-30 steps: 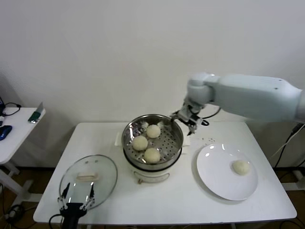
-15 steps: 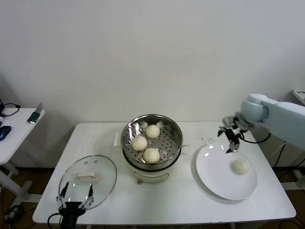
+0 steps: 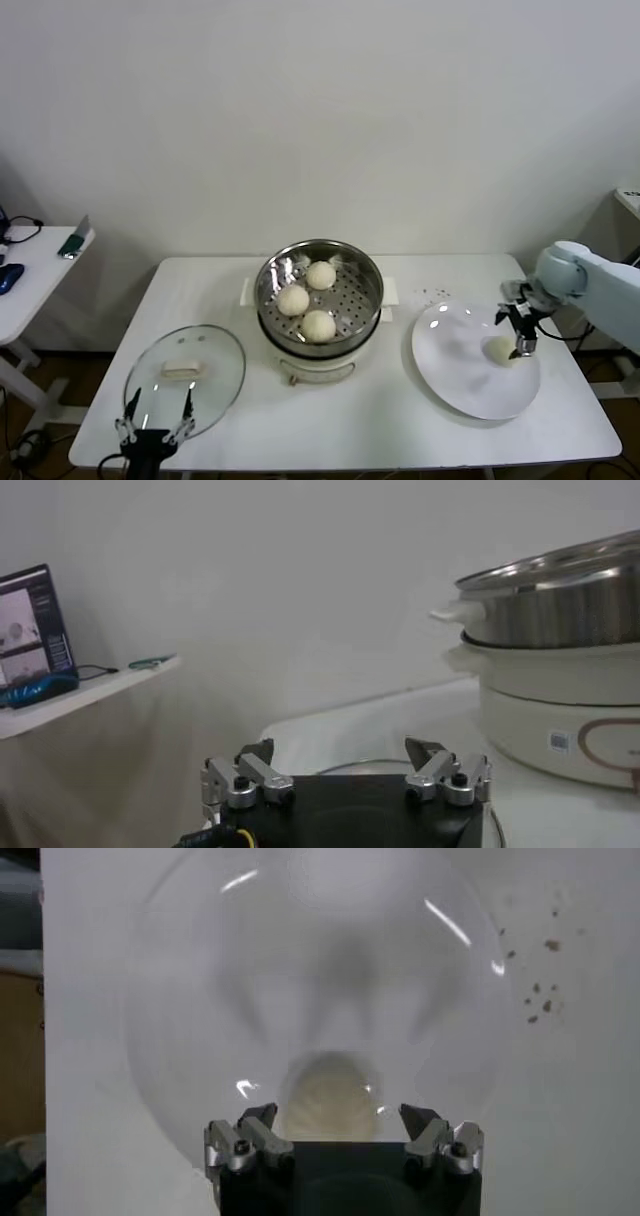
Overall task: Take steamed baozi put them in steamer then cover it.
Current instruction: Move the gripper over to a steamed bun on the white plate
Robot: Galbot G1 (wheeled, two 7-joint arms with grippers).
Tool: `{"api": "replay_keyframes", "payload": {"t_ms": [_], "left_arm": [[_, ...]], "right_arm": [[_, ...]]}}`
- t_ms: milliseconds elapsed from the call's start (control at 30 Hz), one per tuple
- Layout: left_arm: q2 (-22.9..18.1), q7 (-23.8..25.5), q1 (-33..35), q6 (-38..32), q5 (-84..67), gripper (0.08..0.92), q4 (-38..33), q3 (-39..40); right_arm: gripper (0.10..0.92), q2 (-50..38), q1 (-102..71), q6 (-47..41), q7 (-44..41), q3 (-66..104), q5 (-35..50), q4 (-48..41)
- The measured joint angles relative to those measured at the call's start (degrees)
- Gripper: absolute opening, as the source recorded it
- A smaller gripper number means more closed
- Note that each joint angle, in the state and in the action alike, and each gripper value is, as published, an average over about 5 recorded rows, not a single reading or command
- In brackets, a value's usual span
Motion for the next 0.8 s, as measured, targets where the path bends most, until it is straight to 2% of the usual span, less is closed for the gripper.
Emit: {"api": "replay_keyframes", "payload": {"t_ms": [600, 800], "left_arm": [[-0.6, 0.1, 0.3, -0.4, 0.1, 0.823, 0.4, -0.2], [-0.6, 0.1, 0.4, -0.4, 0.1, 0.823, 0.5, -0.2]], "right_arm": [[0.82, 4.2, -5.3, 2.0, -0.4, 4.8, -5.1, -6.7], [0.746, 4.5, -5.6, 2.2, -0.8, 5.2, -5.6, -7.0]]}}
